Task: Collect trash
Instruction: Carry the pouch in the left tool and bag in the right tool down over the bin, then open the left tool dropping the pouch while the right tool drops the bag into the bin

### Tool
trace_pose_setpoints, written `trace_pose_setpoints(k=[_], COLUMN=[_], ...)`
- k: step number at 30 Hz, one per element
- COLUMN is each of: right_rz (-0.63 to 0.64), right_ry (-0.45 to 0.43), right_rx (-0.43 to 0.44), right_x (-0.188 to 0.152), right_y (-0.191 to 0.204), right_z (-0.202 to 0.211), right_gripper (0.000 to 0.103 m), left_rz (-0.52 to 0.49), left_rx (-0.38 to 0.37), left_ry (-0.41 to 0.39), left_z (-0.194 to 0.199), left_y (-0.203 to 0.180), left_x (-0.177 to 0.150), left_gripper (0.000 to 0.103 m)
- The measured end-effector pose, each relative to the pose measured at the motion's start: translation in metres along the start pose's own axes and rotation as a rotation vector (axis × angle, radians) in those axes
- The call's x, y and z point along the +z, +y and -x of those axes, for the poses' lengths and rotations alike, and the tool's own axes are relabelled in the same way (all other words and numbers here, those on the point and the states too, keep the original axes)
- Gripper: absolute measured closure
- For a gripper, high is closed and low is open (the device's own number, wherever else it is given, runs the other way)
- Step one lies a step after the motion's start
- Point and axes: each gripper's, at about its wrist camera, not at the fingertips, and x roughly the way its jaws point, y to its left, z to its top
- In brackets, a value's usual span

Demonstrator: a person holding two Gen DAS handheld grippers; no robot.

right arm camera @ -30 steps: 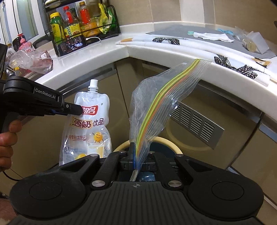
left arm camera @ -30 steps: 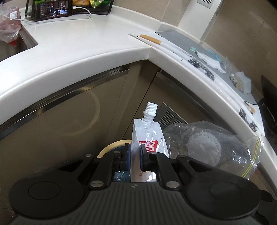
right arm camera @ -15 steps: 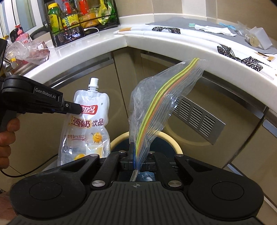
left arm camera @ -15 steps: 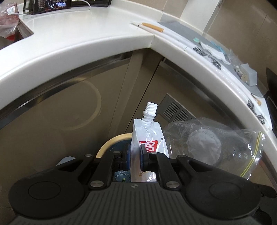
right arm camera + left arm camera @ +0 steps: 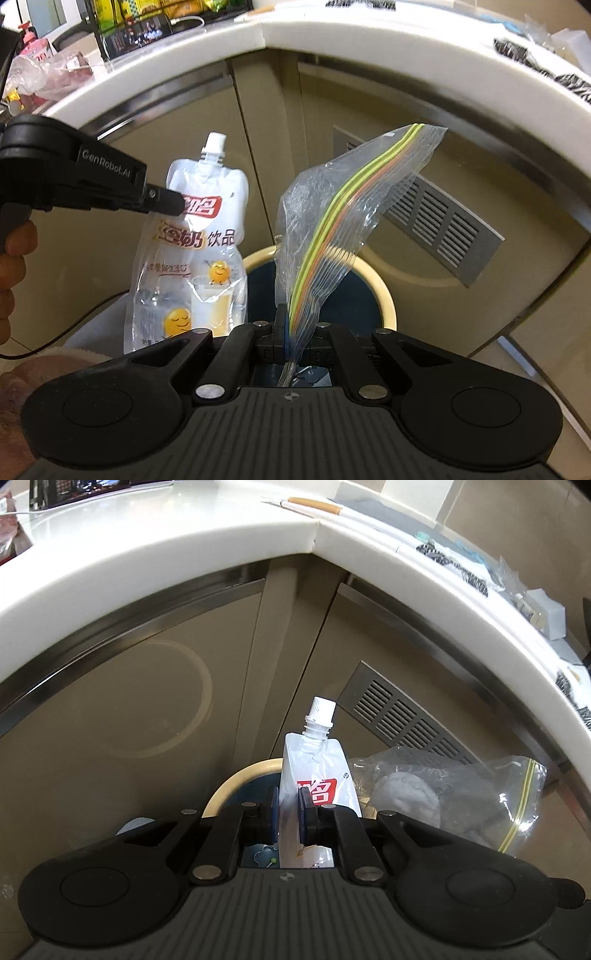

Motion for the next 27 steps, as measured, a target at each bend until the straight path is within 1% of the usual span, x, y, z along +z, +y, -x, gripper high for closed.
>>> trace_pose_setpoints(k=[9,19,27], right_rz=[0.002,0.019,0.039], right_ry=[0.079,0.163,0.243], right_rx=[-0.007,-0.019,-0.045], right_x=[0.002,0.010,0.012], right_y=[-0.003,-0.004,0.005], right_z=[-0.034,-0.075,-0.110], right_gripper=[0.100,0.100,0.100], left_rz=[-0.030,-0.079,-0.123], left_rx=[0.047,0.094,0.132], left_ry=[0.059,0.133,0.182], left_z=[-0.037,-0.081,-0.124], left_y=[-0.005,-0.007,-0.012], left_x=[-0.001,-0.012,-0.016], left_gripper=[0.093,0.093,0.092])
